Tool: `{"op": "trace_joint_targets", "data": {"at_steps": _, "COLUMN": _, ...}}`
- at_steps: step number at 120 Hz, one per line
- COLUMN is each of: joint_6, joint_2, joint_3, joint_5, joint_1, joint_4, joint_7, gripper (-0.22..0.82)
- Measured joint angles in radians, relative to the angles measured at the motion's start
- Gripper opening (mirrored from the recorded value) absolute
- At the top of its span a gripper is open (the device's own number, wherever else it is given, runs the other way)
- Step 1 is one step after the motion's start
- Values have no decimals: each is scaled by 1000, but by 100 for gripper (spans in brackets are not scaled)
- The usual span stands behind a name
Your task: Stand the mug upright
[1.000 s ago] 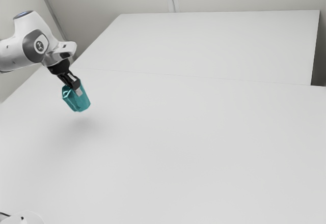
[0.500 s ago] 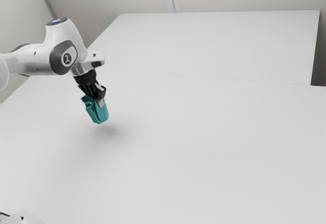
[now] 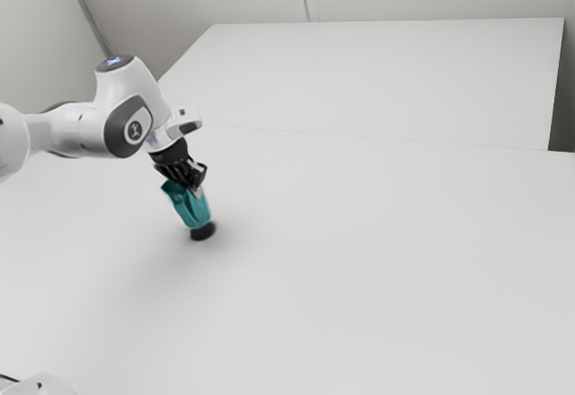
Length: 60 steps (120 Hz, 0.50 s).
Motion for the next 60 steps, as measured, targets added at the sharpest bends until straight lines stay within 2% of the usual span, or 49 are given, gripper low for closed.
{"op": "trace_joint_targets", "data": {"at_steps": 60, "joint_6": 91, "joint_2": 42, "joint_3": 1, "joint_5": 9, "joint_1": -27, "joint_4": -47, "joint_7": -74, "gripper": -18}}
